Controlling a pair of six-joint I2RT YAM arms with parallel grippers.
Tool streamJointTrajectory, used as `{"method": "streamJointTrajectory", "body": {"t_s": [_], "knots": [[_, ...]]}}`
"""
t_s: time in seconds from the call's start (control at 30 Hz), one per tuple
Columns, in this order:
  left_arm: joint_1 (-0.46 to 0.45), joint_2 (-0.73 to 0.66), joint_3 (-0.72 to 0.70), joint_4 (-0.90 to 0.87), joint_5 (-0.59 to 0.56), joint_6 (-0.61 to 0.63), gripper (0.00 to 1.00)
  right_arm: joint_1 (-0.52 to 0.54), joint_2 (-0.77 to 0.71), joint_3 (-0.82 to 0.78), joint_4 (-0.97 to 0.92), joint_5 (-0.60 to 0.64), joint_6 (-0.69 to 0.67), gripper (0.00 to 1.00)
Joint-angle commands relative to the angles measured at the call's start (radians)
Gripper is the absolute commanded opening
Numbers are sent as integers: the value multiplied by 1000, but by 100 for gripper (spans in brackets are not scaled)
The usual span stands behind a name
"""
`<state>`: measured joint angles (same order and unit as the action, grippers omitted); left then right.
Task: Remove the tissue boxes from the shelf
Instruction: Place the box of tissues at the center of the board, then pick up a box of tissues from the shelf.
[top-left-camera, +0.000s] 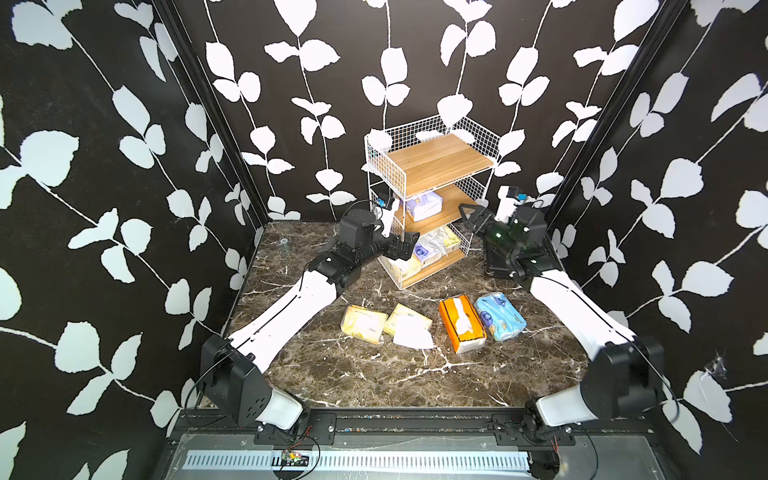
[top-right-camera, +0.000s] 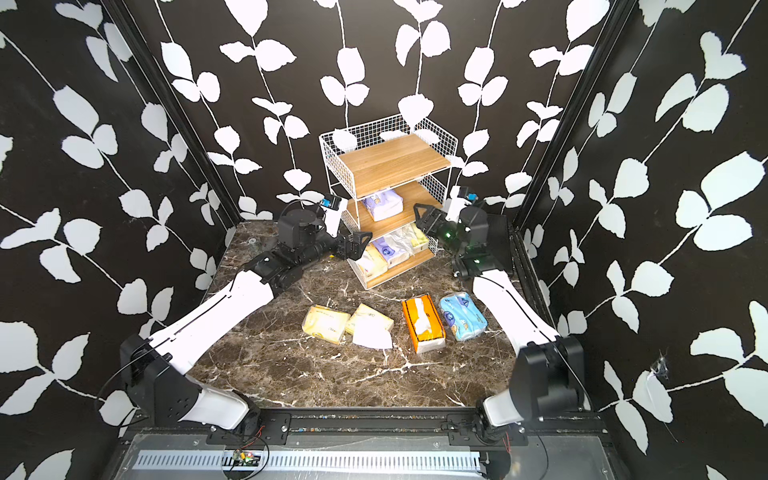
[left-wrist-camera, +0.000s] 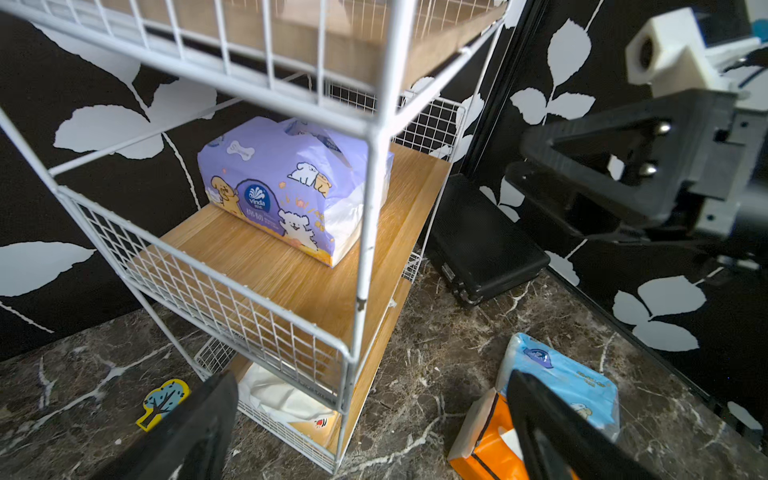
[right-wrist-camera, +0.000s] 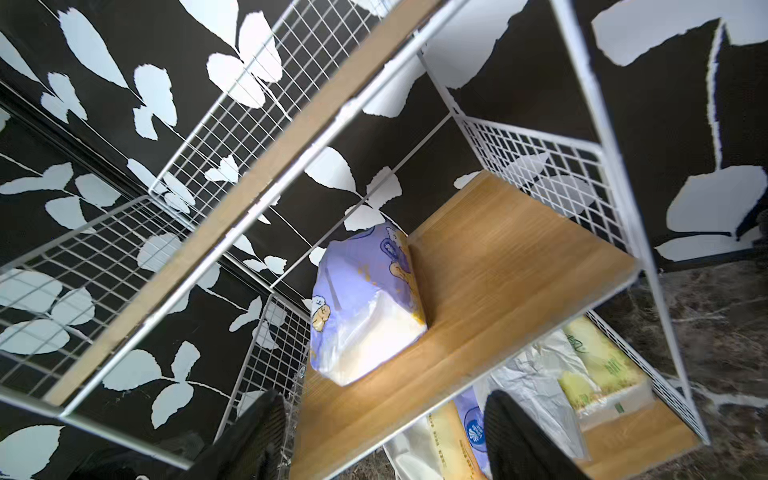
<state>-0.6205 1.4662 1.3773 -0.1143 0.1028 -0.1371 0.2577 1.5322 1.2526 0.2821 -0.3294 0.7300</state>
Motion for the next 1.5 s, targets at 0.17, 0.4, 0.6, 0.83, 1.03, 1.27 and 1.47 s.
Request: {"method": "streamJointTrajectory", "body": {"t_s": [0.17,0.4,0.6,0.83,1.03,1.27,1.47], "knots": [[0,-31,-38,62,24,25,99,32,174,196,100,31,-33,77],[-1,-23,-36,59,86,54,99,49,278,257,137,42,-79,77],[-1,-26,-53,58,86,67,99,54,317,274,155,39,-83,77],[-1,-21,-50,41,90,83,99,73,374,321,148,56,-97,77],[-1,-30,-53,34,77,91,99,106,404,356,119,62,-118,76],[-1,-30,-46,27,75,87,99,148,408,328,116,106,-134,73],[1,-38,-48,25,72,88,99,167,408,321,122,130,-140,58]]}}
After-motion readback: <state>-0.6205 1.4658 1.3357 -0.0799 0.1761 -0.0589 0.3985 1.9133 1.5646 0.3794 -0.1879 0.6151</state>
